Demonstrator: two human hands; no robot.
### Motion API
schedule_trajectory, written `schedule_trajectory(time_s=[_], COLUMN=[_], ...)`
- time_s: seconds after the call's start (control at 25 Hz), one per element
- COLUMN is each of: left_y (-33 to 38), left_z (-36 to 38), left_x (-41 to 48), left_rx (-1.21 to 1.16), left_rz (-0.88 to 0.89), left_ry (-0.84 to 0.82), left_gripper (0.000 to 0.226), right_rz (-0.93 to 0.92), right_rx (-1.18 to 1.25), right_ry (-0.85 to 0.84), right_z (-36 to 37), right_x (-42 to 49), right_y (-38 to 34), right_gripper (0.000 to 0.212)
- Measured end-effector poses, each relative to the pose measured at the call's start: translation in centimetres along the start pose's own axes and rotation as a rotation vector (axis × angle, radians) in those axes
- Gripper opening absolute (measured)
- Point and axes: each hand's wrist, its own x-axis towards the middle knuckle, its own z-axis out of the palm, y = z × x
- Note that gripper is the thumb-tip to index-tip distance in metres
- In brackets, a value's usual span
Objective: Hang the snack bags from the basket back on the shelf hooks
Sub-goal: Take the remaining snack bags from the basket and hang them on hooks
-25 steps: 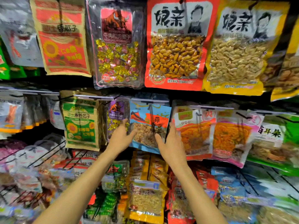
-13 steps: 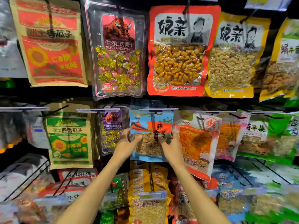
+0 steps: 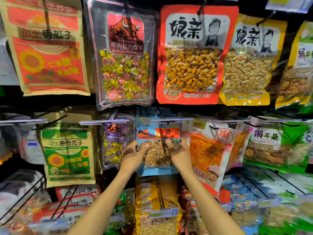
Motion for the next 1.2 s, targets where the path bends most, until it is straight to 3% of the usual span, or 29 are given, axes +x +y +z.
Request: schedule_trajectory(time_s=[0.2, 0.36, 0.44, 0.56, 0.64, 0.76, 0.84, 1.08, 1.2], left_y=[0.1, 0.1, 0.1, 0.2, 0.4, 0.4, 0.2, -1.4, -1.2], left_z=[1.0, 1.8, 1.5, 1.2, 1.1, 0.6, -0.3, -2.4, -3.5], left_x=[-1.4, -2.4, -2.2, -2.0, -2.4, -2.7, -2.6, -3.3, -4.8], left_rx=[0.073, 0.147, 0.091, -0.110, -0.116, -0.084, -0.058, 0.343, 0.696], left_rz=[0.101, 0.172, 0.096, 0.016, 0.009, 0.021, 0.024, 0.219, 0.270], left_ry=[0.179, 0.243, 0.192, 0.062, 0.015, -0.053, -0.092, -0.158, -0.087], left_gripper=[0.044, 0.076, 0.086, 0.083, 0.077, 0.075, 0.076, 0.075, 0.068], right_rz=[0.021, 0.053, 0.058, 0.103, 0.104, 0.128, 0.141, 0.110, 0.089], right_rx=[-0.004, 0.010, 0.062, 0.156, 0.192, 0.131, 0.027, -0.362, -0.643], right_ry=[-0.123, -0.203, -0.227, -0.222, -0.211, -0.223, -0.234, -0.326, -0.412], right_z=[-0.1, -0.1, 0.1, 0.2, 0.1, -0.5, -0.9, -2.6, -3.7], right_x=[0.0, -0.2, -0.2, -0.7, -1.0, -1.6, -2.3, -4.9, -6.3], right_y=[0.0, 0.3, 0.1, -0.4, -0.5, -1.6, -2.2, -2.6, -2.9], right_gripper=[0.061, 0.078, 0.081, 0.082, 0.071, 0.080, 0.065, 0.033, 0.049])
